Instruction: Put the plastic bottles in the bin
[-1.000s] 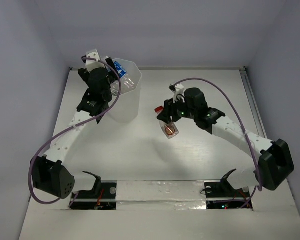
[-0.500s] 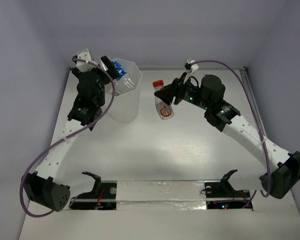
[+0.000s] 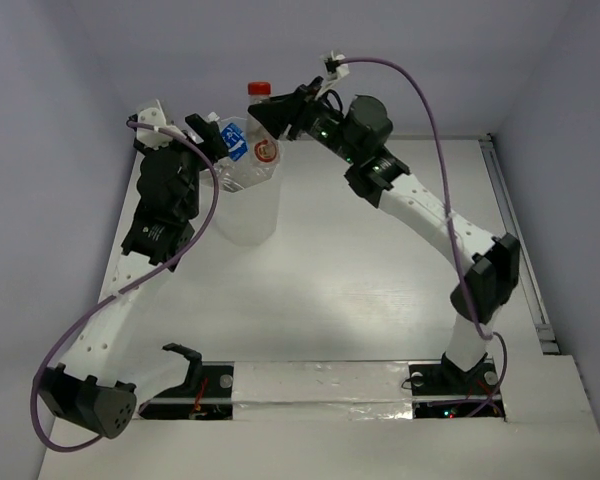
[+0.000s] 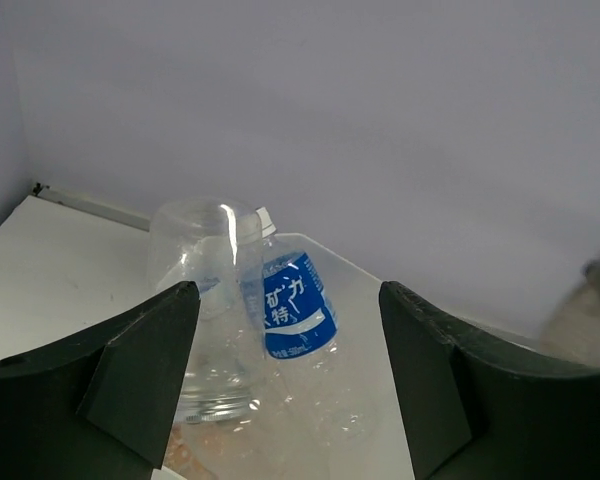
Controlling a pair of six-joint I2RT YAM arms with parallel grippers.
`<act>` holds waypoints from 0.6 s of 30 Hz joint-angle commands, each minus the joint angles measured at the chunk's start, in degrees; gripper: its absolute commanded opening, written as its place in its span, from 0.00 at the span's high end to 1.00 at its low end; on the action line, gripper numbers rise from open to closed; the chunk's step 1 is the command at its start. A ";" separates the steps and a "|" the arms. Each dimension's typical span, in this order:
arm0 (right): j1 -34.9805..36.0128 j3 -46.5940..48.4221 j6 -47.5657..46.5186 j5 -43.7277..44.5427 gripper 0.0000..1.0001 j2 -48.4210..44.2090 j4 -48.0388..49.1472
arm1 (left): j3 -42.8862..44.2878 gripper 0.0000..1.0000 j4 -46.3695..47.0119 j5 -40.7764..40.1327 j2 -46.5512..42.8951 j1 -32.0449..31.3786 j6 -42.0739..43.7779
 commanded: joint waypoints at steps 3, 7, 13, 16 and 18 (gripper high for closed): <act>2.86 10.57 -2.40 7.15 0.62 11.85 3.43 | 1.32 0.34 0.14 -0.33 -0.32 2.14 -0.91; 2.86 10.84 -4.34 11.19 0.62 15.22 3.69 | 0.97 0.44 0.31 1.34 -0.41 3.19 -1.26; 5.58 9.44 -13.65 18.29 0.62 19.08 0.97 | 0.53 0.46 0.66 2.57 -0.50 3.72 -2.05; 6.11 5.15 -14.36 19.02 0.56 18.56 4.39 | -0.09 0.47 1.01 2.39 -0.67 3.72 -2.05; 6.11 4.34 -14.27 19.20 0.45 17.77 5.01 | -0.26 0.47 1.37 2.39 -0.76 3.72 -2.05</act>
